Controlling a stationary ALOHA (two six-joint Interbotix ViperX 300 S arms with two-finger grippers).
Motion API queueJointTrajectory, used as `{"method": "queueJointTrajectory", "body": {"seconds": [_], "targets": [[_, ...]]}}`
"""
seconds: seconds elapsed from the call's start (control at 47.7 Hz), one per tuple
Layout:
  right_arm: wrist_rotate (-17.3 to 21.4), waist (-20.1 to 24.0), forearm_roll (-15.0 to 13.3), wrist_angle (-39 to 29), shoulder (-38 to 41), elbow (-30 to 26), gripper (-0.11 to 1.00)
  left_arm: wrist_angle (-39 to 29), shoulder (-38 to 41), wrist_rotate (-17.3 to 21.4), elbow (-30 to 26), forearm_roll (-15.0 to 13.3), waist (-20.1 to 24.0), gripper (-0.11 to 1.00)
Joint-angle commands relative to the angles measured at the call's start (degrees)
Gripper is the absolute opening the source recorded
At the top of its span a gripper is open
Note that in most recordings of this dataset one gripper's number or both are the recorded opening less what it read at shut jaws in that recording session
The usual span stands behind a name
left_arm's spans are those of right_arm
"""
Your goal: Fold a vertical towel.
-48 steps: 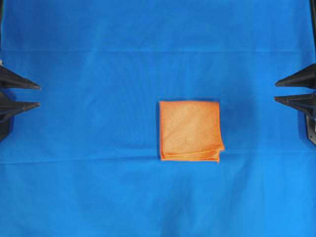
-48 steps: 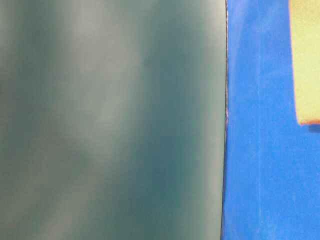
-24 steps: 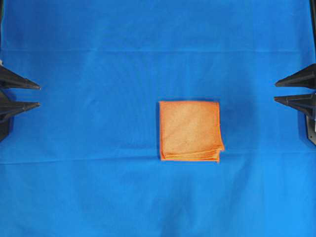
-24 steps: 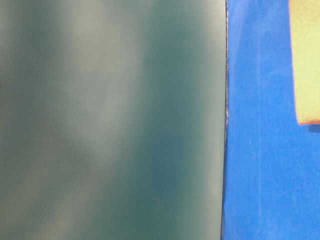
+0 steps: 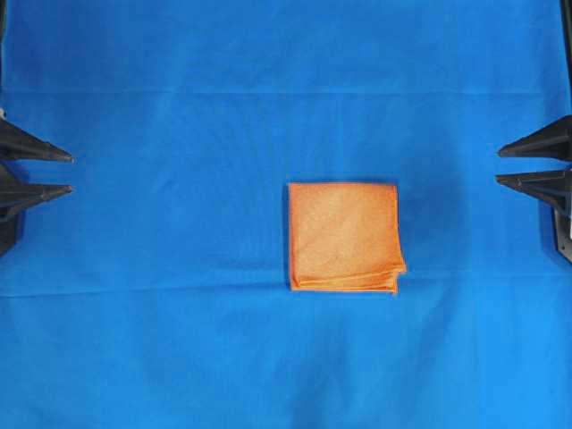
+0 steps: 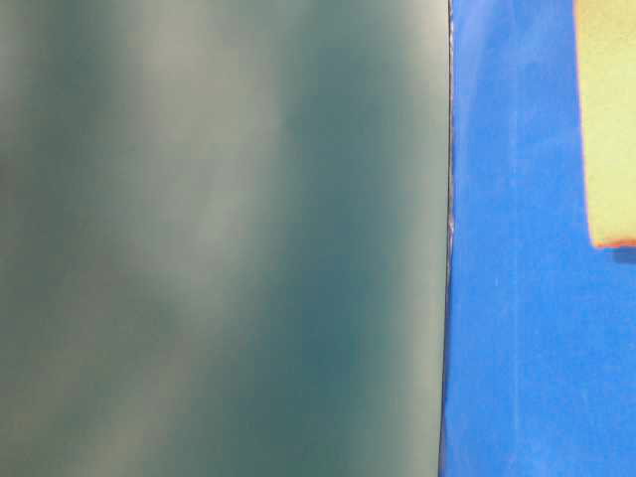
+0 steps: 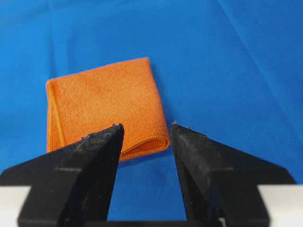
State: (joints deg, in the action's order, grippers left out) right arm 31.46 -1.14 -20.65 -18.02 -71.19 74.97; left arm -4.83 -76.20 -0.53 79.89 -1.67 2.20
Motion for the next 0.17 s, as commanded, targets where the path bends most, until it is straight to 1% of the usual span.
{"method": "queueJointTrajectory", "body": {"seconds": [0.0, 0.147], "targets": [[0.1, 0.0, -0.1, 0.2, 0.8, -0.6, 0.51, 0.3, 0.6, 0.0, -0.7, -0.1, 0.2, 0.46], [0.1, 0.0, -0.1, 0.2, 1.0, -0.6, 0.51, 0.0, 0.4, 0.1, -0.8, -0.1, 0.2, 0.46]]}}
